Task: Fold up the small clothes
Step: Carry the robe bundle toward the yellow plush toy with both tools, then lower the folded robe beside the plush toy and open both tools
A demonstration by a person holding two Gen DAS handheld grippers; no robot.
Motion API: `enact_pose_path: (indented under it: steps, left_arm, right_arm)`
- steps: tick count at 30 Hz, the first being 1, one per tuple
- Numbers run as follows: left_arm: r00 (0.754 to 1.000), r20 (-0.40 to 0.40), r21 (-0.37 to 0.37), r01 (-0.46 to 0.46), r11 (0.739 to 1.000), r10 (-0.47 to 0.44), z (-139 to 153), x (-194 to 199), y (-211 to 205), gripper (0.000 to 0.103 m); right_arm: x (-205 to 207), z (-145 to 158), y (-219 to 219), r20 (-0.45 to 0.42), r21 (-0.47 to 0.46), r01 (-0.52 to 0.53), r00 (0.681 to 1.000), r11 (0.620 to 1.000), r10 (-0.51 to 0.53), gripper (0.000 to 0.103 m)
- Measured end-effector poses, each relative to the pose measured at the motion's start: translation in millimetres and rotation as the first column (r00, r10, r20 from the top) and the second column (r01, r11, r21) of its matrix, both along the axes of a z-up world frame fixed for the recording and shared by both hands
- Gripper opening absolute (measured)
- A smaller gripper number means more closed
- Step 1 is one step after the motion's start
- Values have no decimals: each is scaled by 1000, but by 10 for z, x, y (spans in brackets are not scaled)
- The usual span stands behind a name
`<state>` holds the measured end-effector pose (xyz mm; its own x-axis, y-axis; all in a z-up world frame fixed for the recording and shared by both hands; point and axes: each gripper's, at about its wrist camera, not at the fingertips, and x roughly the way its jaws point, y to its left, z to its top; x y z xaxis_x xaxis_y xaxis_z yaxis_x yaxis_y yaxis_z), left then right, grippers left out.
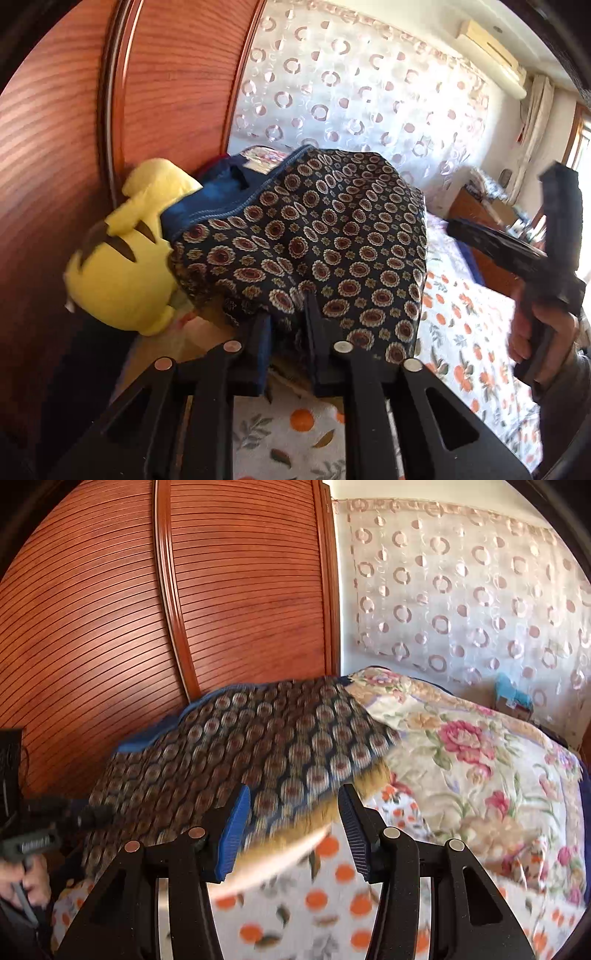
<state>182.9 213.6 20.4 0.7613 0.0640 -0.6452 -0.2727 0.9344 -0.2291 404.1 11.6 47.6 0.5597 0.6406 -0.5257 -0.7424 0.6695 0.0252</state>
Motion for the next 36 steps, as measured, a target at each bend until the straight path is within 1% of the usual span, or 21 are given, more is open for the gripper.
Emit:
enact_pose_path:
  steps: [3, 5, 7, 9, 10, 11, 12, 13, 14, 19, 22, 25, 28, 33, 36]
  left_arm:
    - [1000, 15, 65, -2, 998, 1, 115, -109, -108, 27]
    - [1000, 28, 103, 11, 995, -14, 196, -192, -209, 39]
    - [999, 46, 141, 22, 990, -28, 272, -273, -320, 47]
    - [996, 63, 158, 46, 986, -57, 366, -344, -466, 50]
    - [995, 68, 162, 60, 985, -72, 409, -379, -543, 55]
    - [994, 74, 167, 72, 983, -85, 440, -405, -606, 62]
    - [991, 85, 177, 87, 980, -103, 475, -442, -692, 66]
    - [988, 95, 187, 102, 977, -122, 507, -473, -784, 74]
    - [985, 102, 195, 114, 974, -136, 525, -486, -855, 78]
    - [968, 140, 232, 175, 957, -211, 648, -610, -1260, 79]
    - [954, 146, 241, 222, 945, -261, 720, -665, -1490, 79]
    - [941, 158, 255, 253, 933, -299, 787, -764, -1724, 79]
    - [938, 165, 281, 251, 926, -305, 862, -854, -1920, 79]
    - [924, 189, 254, 283, 925, -334, 935, -946, -2156, 79]
    - [920, 193, 271, 285, 919, -342, 949, -974, -2292, 79]
  right_arm:
    - [-301, 93, -225, 5, 5, 11, 1000, 1000, -11, 52]
    - [-487, 147, -375, 18, 10, 27, 999, 1000, -27, 52]
    - [-682, 193, -538, 22, 20, 41, 999, 999, -42, 52]
    - [-889, 218, -696, 27, 33, 58, 998, 998, -59, 52]
    - [-991, 227, -769, 32, 37, 68, 997, 997, -69, 52]
    - [-1098, 237, -833, 38, 40, 78, 996, 996, -79, 52]
    - [-1208, 250, -921, 45, 43, 89, 995, 995, -91, 52]
    - [-1332, 243, -1009, 52, 44, 100, 993, 994, -103, 52]
    - [-1452, 247, -1092, 56, 47, 112, 992, 993, -114, 52]
    - [-1965, 300, -1448, 70, 68, 196, 977, 978, -200, 52]
    - [-2318, 386, -1656, 97, 85, 253, 961, 964, -260, 52]
    - [-2648, 481, -1861, 115, 103, 321, 936, 941, -332, 52]
    - [-2941, 559, -2026, 133, 127, 375, 911, 918, -391, 54]
    - [-3326, 649, -2305, 148, 159, 486, 849, 859, -507, 58]
    - [-3464, 684, -2374, 147, 168, 515, 830, 841, -538, 58]
